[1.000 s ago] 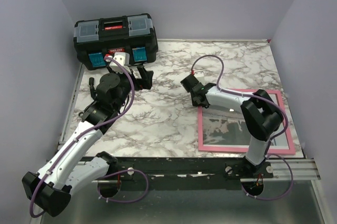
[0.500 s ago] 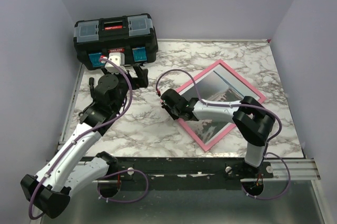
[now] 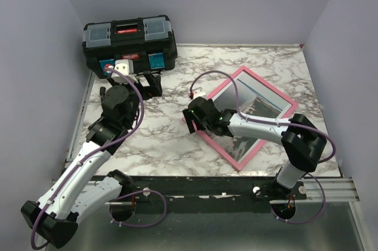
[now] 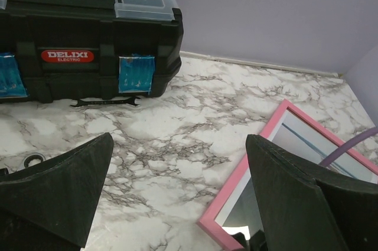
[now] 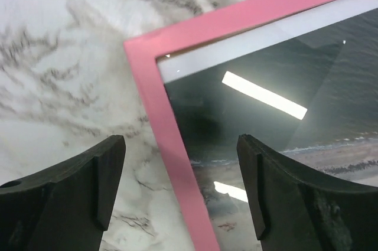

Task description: Take the photo out of the frame

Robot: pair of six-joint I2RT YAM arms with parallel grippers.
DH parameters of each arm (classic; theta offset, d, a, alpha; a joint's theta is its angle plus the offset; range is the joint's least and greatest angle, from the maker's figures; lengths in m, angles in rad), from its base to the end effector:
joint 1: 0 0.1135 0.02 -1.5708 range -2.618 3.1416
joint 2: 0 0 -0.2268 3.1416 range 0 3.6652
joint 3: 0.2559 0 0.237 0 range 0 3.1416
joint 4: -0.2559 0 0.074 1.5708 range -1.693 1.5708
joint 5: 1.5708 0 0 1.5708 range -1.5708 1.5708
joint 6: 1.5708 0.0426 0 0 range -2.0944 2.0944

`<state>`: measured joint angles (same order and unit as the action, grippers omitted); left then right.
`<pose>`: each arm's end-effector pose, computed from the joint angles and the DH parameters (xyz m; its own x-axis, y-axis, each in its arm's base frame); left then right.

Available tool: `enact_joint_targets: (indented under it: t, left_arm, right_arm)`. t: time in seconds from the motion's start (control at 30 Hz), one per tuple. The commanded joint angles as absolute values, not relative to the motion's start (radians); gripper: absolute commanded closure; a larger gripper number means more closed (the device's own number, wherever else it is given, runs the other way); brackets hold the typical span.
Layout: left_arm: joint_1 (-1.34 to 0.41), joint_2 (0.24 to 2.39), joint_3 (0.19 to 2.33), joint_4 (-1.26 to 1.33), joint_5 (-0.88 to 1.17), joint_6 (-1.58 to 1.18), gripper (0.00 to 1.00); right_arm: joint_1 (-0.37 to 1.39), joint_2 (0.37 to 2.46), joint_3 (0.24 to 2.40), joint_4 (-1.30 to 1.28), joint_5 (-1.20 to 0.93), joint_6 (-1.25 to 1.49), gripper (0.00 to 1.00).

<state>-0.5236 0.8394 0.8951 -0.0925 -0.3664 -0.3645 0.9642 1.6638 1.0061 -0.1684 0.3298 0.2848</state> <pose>0.1876 -0.0907 0.3508 -0.0856 -0.3348 -0.9384 0.1351 0.9292 -0.3439 0.2033 0.2687 0.1626 -0.5855 -0.3776 -0.7174 -0.5081 0.8604 -0.0381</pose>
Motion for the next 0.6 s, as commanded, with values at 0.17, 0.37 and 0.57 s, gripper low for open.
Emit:
enact_joint_targets:
  t: [0.17,0.37,0.57]
  left_arm:
    - [-0.52,0.82,0.89,-0.08,-0.408,-0.36,0.01]
    - [-0.52,0.809,0.891,-0.077,-0.384,-0.362,0.01]
    - [-0.52,0.801,0.897,-0.078,-0.364,-0.359,0.01]
  right_arm:
    - [0.818,1.785,1.325,-0.531,0.373,0.996,0.15]
    - [0.763,1.954,1.578,-0.779,0.444,1.265,0.15]
    - [0.744,2.151,1.835,-1.011,0.462,1.407,0.24]
